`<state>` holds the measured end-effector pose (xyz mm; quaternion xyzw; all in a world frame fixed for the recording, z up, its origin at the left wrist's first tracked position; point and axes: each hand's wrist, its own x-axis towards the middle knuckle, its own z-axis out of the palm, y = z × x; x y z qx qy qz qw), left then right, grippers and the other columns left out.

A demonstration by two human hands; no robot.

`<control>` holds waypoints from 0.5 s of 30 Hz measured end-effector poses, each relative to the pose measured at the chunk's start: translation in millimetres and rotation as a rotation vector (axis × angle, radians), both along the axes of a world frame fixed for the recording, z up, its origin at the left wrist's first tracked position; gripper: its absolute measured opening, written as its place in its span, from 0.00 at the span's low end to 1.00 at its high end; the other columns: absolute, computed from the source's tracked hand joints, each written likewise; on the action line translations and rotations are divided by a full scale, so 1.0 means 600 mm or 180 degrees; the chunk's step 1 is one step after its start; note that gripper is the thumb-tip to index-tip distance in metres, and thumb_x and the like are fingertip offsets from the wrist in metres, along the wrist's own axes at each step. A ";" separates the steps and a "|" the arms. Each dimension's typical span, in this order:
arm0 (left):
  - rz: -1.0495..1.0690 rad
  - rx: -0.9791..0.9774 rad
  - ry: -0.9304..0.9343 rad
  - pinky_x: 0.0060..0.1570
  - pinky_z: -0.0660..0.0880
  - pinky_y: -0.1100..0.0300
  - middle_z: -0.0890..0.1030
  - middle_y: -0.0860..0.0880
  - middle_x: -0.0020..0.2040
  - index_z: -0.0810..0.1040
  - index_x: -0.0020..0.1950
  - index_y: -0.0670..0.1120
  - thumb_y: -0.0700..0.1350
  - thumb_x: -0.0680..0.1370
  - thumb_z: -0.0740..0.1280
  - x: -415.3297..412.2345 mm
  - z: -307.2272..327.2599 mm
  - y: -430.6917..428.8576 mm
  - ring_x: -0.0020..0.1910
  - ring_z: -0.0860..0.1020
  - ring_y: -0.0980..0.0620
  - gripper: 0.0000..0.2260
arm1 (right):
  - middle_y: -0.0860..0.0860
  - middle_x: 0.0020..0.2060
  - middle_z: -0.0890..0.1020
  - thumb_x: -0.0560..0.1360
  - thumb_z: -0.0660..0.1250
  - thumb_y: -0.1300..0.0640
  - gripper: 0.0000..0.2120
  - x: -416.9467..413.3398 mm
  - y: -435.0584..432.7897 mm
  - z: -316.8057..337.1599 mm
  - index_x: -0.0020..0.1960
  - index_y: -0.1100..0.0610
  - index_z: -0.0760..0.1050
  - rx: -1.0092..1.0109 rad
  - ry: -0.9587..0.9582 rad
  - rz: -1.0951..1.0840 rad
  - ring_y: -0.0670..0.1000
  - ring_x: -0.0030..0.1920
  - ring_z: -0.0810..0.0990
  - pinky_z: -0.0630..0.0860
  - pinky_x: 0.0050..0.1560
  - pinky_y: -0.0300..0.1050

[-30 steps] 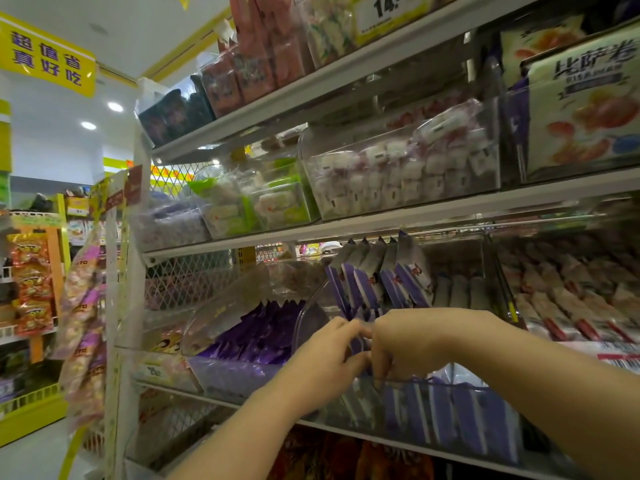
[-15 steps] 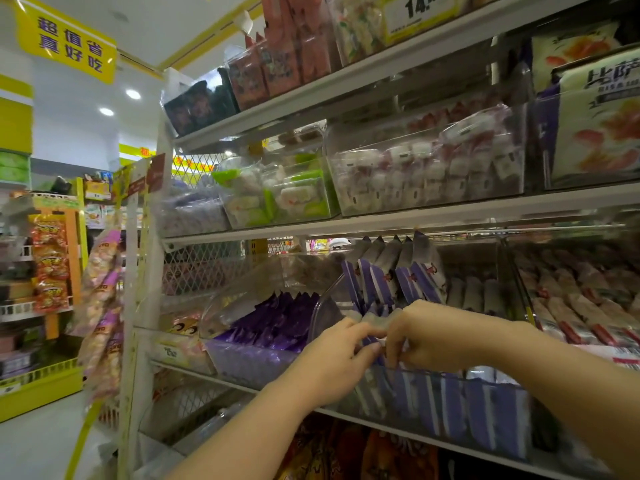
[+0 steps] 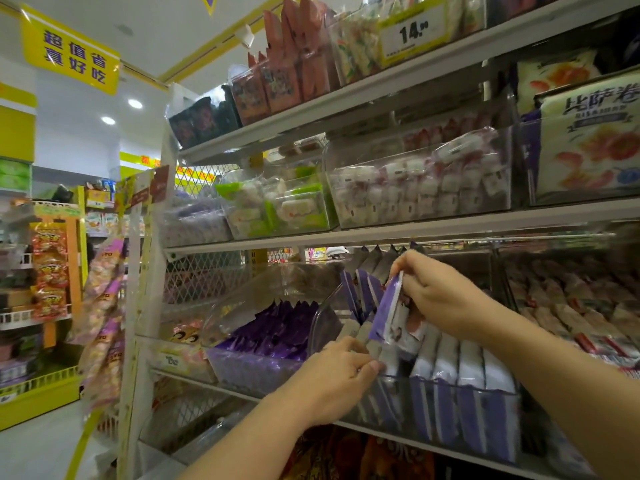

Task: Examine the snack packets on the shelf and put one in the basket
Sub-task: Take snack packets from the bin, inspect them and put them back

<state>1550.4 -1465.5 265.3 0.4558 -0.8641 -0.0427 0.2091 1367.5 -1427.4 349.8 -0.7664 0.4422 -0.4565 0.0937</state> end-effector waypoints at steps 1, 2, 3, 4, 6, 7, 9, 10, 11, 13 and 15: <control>-0.0017 -0.0035 0.0128 0.67 0.65 0.52 0.68 0.56 0.66 0.76 0.65 0.58 0.59 0.82 0.51 0.000 -0.001 0.005 0.66 0.66 0.54 0.19 | 0.55 0.36 0.79 0.82 0.52 0.61 0.09 0.002 0.010 0.002 0.49 0.53 0.69 -0.0109 -0.0130 -0.0038 0.53 0.30 0.82 0.78 0.29 0.43; -0.0030 -0.0076 0.0316 0.65 0.66 0.56 0.70 0.56 0.64 0.78 0.63 0.56 0.57 0.83 0.52 0.000 -0.001 0.012 0.65 0.68 0.56 0.18 | 0.55 0.36 0.80 0.82 0.52 0.61 0.09 0.005 0.022 0.003 0.48 0.52 0.69 -0.0210 -0.0265 -0.0051 0.52 0.29 0.82 0.78 0.29 0.43; -0.0025 -0.0119 0.0555 0.62 0.67 0.60 0.71 0.56 0.62 0.79 0.61 0.55 0.55 0.83 0.53 0.001 0.001 0.019 0.62 0.70 0.57 0.17 | 0.56 0.37 0.81 0.82 0.52 0.61 0.09 0.007 0.034 0.002 0.48 0.52 0.68 -0.0296 -0.0419 -0.0014 0.52 0.30 0.83 0.79 0.31 0.45; 0.0011 -0.0149 0.0854 0.58 0.67 0.62 0.74 0.55 0.59 0.81 0.57 0.54 0.53 0.83 0.54 0.003 0.004 0.027 0.60 0.72 0.58 0.16 | 0.57 0.39 0.81 0.82 0.52 0.62 0.09 0.010 0.046 0.001 0.49 0.53 0.69 -0.0374 -0.0577 0.0067 0.52 0.31 0.83 0.81 0.35 0.50; 0.0096 -0.0050 0.1661 0.51 0.69 0.62 0.80 0.52 0.51 0.82 0.47 0.52 0.52 0.84 0.53 0.006 0.016 0.047 0.51 0.77 0.57 0.18 | 0.56 0.41 0.81 0.82 0.52 0.62 0.09 0.019 0.070 -0.006 0.49 0.53 0.69 -0.0555 -0.0793 0.0271 0.53 0.34 0.84 0.81 0.39 0.57; 0.0061 0.0171 0.2170 0.47 0.70 0.62 0.82 0.52 0.45 0.83 0.44 0.51 0.53 0.84 0.52 0.008 0.023 0.059 0.45 0.80 0.56 0.21 | 0.55 0.41 0.81 0.82 0.52 0.62 0.09 0.024 0.081 -0.012 0.50 0.53 0.69 -0.0649 -0.0820 0.0377 0.52 0.36 0.84 0.81 0.39 0.57; -0.0093 0.0979 0.3118 0.41 0.72 0.62 0.84 0.50 0.39 0.83 0.43 0.47 0.58 0.83 0.48 0.016 0.031 0.084 0.36 0.82 0.55 0.27 | 0.53 0.41 0.81 0.81 0.53 0.64 0.11 0.040 0.096 -0.030 0.49 0.51 0.69 -0.0775 -0.0829 0.0645 0.51 0.38 0.84 0.81 0.40 0.54; -0.0220 0.1397 0.3458 0.42 0.73 0.60 0.85 0.49 0.40 0.83 0.45 0.46 0.61 0.82 0.47 0.023 0.031 0.095 0.36 0.83 0.53 0.29 | 0.52 0.43 0.81 0.81 0.53 0.65 0.12 0.049 0.099 -0.042 0.48 0.50 0.70 -0.0785 -0.0821 0.0787 0.50 0.40 0.84 0.82 0.42 0.54; -0.0388 0.1741 0.3705 0.44 0.74 0.59 0.86 0.48 0.43 0.83 0.49 0.46 0.64 0.80 0.47 0.032 0.027 0.104 0.38 0.84 0.52 0.31 | 0.49 0.47 0.81 0.81 0.53 0.66 0.13 0.058 0.100 -0.054 0.48 0.49 0.70 -0.0766 -0.0792 0.0926 0.49 0.43 0.83 0.82 0.45 0.53; -0.0647 0.2125 0.4119 0.39 0.77 0.59 0.86 0.46 0.47 0.83 0.55 0.48 0.65 0.79 0.50 0.056 0.012 0.123 0.40 0.84 0.50 0.29 | 0.43 0.54 0.80 0.80 0.54 0.67 0.15 0.079 0.098 -0.084 0.47 0.48 0.70 -0.0628 -0.0681 0.1198 0.44 0.51 0.82 0.81 0.52 0.50; -0.0734 0.2196 0.4519 0.35 0.79 0.61 0.85 0.45 0.46 0.81 0.56 0.46 0.59 0.80 0.57 0.082 -0.010 0.138 0.39 0.84 0.50 0.20 | 0.39 0.61 0.77 0.80 0.54 0.69 0.19 0.100 0.096 -0.117 0.46 0.46 0.71 -0.0468 -0.0560 0.1394 0.39 0.60 0.77 0.78 0.58 0.50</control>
